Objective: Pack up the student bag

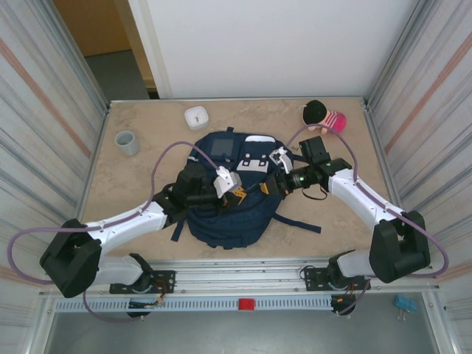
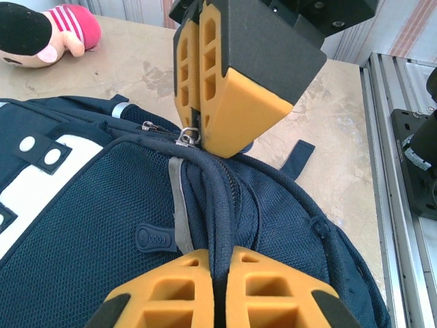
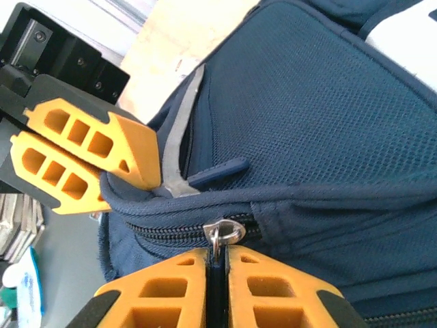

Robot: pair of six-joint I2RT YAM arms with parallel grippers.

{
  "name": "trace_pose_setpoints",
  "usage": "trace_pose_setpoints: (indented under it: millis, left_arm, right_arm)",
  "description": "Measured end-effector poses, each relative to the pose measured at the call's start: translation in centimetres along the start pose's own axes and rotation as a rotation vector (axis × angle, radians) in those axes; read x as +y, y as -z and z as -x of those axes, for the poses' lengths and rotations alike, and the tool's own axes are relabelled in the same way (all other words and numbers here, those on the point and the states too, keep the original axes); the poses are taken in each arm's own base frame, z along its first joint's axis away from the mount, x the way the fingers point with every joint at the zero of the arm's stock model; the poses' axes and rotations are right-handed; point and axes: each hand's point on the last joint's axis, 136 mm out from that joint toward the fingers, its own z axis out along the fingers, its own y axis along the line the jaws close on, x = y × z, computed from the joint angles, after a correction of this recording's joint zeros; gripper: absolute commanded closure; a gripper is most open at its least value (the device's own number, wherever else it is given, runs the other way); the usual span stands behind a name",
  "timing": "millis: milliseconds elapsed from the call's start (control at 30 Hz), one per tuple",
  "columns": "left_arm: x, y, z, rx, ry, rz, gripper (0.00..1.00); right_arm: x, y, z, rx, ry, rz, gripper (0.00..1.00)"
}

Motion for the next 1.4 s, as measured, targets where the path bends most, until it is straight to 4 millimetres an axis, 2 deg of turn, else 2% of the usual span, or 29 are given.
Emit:
trace_pose_setpoints:
  millis: [167, 300, 467, 633, 833, 867, 1000, 1033, 1200, 1300, 1400]
  left_arm:
    - [0.0, 0.0, 0.0, 0.0, 0.0, 0.0, 1.0]
    - [0.0, 0.0, 0.0, 0.002, 0.001, 0.002, 1.0]
    - [0.7, 0.0, 0.1, 0.017, 0.004, 0.041, 1.0]
    - [1.3, -0.3, 0.9, 0.027, -0.002, 0.089, 1.0]
    - [1.0, -1.0, 0.6, 0.049, 0.012, 0.091, 1.0]
    - [0.9, -1.1, 0.5, 0.056, 0.015, 0.088, 0.96]
    - [1.1, -1.1, 0.5, 0.061, 0.019, 0.092, 0.54]
    - [1.2, -1.0, 0.6, 0.06, 0.024, 0.099, 0.49]
    - [3.3, 1.4, 1.6, 0.017, 0.129, 0.136, 0.3]
    - [4.3, 2.8, 1.7, 0.011, 0.212, 0.151, 0.24]
    - [3.5, 3.0, 1.6, 0.036, 0.265, 0.102, 0.2]
  right_arm:
    - [0.1, -0.1, -0.3, 0.011, -0.007, -0.002, 0.8]
    - [0.0, -0.2, -0.4, 0.019, -0.013, -0.02, 0.98]
    - [0.1, 0.5, -0.3, 0.005, -0.008, -0.069, 1.0]
    - [1.7, 0.8, 0.1, 0.007, 0.009, -0.098, 1.0]
    - [3.9, -0.9, -0.7, 0.042, 0.0, -0.099, 1.0]
    - [4.0, -1.0, -0.8, 0.044, -0.01, -0.111, 1.0]
    - [3.8, -0.8, -1.2, 0.039, -0.047, -0.146, 1.0]
    - [3.8, -0.7, -1.3, 0.037, -0.055, -0.147, 1.0]
    - [2.8, 0.6, -1.5, 0.017, -0.122, -0.157, 1.0]
    - [2.5, 0.9, -1.8, 0.024, -0.148, -0.16, 1.0]
    - [2.5, 1.0, -2.1, 0.036, -0.157, -0.158, 1.0]
